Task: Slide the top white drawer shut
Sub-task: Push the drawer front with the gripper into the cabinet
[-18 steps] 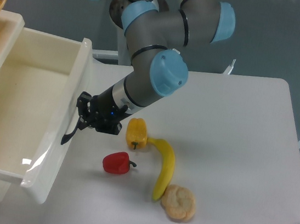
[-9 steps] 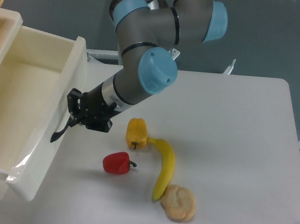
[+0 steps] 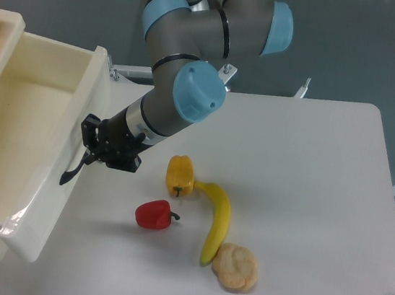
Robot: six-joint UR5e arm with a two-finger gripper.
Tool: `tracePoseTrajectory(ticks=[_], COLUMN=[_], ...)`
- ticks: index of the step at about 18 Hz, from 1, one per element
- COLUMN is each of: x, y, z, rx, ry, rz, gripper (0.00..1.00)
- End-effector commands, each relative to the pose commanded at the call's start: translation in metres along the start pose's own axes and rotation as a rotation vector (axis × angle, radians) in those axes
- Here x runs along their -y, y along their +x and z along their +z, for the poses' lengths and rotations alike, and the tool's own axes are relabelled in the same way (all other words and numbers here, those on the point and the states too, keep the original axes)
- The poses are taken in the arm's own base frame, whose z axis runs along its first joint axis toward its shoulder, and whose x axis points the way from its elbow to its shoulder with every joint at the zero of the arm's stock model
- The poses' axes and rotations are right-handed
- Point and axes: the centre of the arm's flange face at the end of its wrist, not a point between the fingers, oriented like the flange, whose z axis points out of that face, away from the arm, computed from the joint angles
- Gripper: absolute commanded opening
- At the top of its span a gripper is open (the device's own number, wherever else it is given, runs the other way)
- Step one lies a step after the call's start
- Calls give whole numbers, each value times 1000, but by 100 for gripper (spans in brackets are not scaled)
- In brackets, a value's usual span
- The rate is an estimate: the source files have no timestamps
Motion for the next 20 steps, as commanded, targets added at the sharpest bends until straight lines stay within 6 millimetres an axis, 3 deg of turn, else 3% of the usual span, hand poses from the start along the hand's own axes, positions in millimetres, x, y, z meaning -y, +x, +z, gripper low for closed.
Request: tracePoseTrajectory(ticks=[6, 11, 20], x=[-3, -3, -3], y=[-21, -35, -20], z=[-3, 16, 35], rx=[6, -10, -30], ry=[4, -26, -60], rz=[-25, -43, -31], gripper=[0, 0, 0])
